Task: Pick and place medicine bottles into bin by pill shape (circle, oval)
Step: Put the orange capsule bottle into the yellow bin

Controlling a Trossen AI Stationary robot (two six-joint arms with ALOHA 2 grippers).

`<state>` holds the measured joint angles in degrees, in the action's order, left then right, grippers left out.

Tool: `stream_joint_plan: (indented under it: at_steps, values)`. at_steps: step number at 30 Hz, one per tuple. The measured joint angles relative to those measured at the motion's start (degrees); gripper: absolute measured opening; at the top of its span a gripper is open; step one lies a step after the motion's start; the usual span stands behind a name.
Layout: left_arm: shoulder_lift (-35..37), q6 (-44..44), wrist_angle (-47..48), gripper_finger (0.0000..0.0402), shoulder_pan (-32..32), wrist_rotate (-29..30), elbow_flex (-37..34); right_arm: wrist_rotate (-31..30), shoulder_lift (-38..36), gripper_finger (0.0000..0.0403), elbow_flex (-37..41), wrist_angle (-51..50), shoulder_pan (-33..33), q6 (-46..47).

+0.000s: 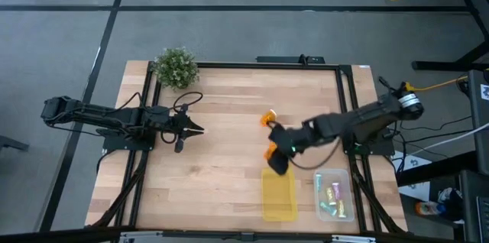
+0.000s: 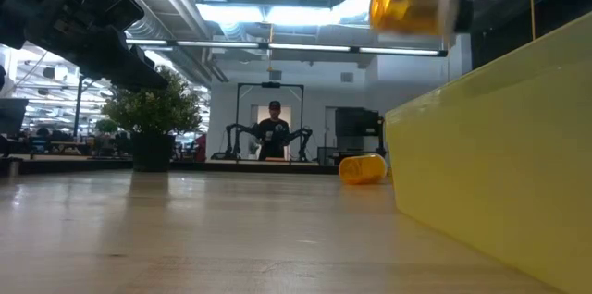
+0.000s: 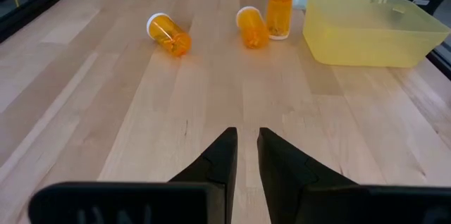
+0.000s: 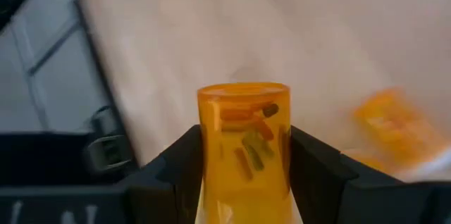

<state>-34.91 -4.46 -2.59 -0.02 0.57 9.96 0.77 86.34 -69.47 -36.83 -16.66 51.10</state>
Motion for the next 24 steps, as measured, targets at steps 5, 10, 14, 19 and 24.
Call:
stream_joint_plan:
  at_steps: [5, 10, 14, 19, 24]
  values:
    - [0.0, 0.1, 0.0, 0.0051, 0.0, 0.0, 0.0, 0.1, 1.7, 0.0173, 0.0, 5.5, -6.8, 8.3]
    - [0.0, 0.1, 0.0, 0.0051, 0.0, 0.0, 0.0, 0.0, 3.4, 0.0173, 0.0, 4.6, -11.5, 17.7]
    - [0.0, 0.1, 0.0, 0.0051, 0.0, 0.0, 0.0, -0.7, 4.7, 0.0173, 0.0, 2.8, -13.0, 24.2]
    - [0.0, 0.1, 0.0, 0.0051, 0.0, 0.0, 0.0, -1.3, 7.0, 0.0177, 0.0, 2.8, -13.3, 26.5]
    - [0.0, 0.1, 0.0, 0.0051, 0.0, 0.0, 0.0, -0.8, 8.8, 0.0210, 0.0, 2.6, -13.3, 28.8]
